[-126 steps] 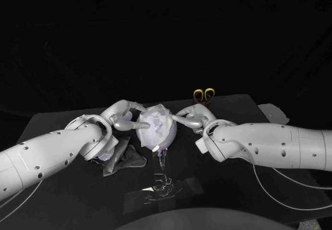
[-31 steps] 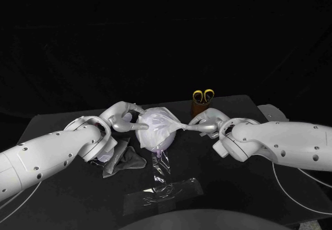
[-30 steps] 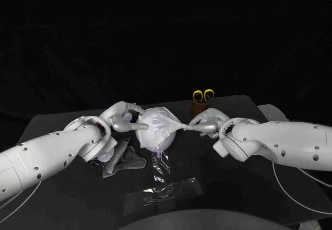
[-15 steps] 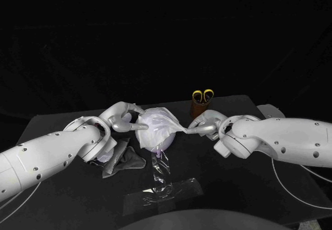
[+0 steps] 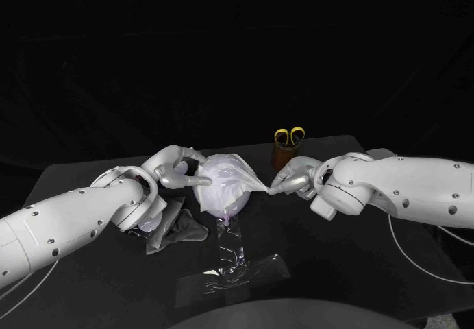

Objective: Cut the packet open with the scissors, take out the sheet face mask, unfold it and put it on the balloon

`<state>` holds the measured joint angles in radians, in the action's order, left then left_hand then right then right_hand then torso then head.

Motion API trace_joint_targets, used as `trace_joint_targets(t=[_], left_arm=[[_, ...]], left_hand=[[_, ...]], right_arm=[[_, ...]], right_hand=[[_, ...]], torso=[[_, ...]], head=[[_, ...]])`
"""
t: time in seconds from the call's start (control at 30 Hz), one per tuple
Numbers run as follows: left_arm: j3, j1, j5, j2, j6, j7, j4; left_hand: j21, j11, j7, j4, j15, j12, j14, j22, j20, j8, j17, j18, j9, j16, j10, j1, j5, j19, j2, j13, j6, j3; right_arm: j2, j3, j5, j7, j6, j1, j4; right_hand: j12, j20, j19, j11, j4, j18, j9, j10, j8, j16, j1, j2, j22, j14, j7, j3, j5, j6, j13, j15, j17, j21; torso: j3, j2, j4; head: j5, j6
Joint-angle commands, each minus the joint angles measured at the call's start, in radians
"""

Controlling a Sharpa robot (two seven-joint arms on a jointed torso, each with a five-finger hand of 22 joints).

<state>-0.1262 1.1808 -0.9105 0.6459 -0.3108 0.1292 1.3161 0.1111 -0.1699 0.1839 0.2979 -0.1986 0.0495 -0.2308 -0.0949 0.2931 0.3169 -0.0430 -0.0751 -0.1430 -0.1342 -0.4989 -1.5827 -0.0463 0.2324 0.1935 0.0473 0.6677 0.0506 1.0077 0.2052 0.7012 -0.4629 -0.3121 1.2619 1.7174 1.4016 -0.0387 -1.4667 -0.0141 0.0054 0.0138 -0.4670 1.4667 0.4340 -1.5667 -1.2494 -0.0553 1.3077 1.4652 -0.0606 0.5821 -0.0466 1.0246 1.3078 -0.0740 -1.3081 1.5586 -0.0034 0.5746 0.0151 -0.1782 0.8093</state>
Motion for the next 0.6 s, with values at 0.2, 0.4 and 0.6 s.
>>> trace_joint_targets(t=[0.2,0.4,0.6], left_arm=[[-0.002,-0.002,0.0,-0.002,0.003,-0.014,-0.001],[-0.002,-0.002,0.0,-0.003,0.003,-0.015,-0.002],[-0.003,-0.002,0.0,-0.003,0.004,-0.019,-0.003]], left_hand=[[-0.004,0.002,0.016,0.0,0.0,-0.004,-0.006,0.001,-0.002,-0.005,-0.001,0.01,-0.001,0.003,0.001,-0.001,-0.004,-0.007,0.003,0.0,0.001,0.002],[-0.004,0.002,0.016,0.0,0.0,-0.004,-0.006,0.001,-0.002,-0.005,-0.001,0.01,-0.001,0.003,0.001,-0.001,-0.004,-0.007,0.003,0.0,0.001,0.002],[-0.004,0.002,0.016,0.0,0.0,-0.004,-0.006,0.001,-0.002,-0.005,-0.001,0.01,-0.001,0.003,0.001,-0.001,-0.004,-0.007,0.003,0.0,0.001,0.002]], right_arm=[[-0.01,0.0,0.002,-0.066,0.207,0.041,-0.029],[-0.021,0.001,-0.019,-0.072,0.312,0.074,-0.048],[-0.021,0.001,-0.032,-0.077,0.406,0.1,-0.057]], right_hand=[[0.004,0.005,-0.099,-0.005,-0.056,-0.011,-0.137,0.044,0.041,-0.004,0.013,0.002,0.26,0.106,0.005,0.067,-0.004,-0.001,0.161,-0.004,-0.263,0.003],[-0.005,0.004,-0.093,-0.004,-0.059,-0.009,-0.141,0.041,0.043,-0.004,0.026,0.002,0.256,0.106,0.004,0.079,-0.005,-0.004,0.156,-0.003,-0.263,-0.007],[-0.011,0.004,-0.092,-0.004,-0.064,-0.008,-0.145,0.038,0.044,-0.004,0.033,0.002,0.255,0.106,0.004,0.09,-0.006,-0.007,0.153,-0.002,-0.263,-0.01]], torso=[[-0.0002,0.0,0.0003],[-0.0004,0.0,0.0007],[-0.0008,-0.001,0.0004]], head=[[-0.002,0.0],[-0.002,-0.001],[0.0,-0.001]])
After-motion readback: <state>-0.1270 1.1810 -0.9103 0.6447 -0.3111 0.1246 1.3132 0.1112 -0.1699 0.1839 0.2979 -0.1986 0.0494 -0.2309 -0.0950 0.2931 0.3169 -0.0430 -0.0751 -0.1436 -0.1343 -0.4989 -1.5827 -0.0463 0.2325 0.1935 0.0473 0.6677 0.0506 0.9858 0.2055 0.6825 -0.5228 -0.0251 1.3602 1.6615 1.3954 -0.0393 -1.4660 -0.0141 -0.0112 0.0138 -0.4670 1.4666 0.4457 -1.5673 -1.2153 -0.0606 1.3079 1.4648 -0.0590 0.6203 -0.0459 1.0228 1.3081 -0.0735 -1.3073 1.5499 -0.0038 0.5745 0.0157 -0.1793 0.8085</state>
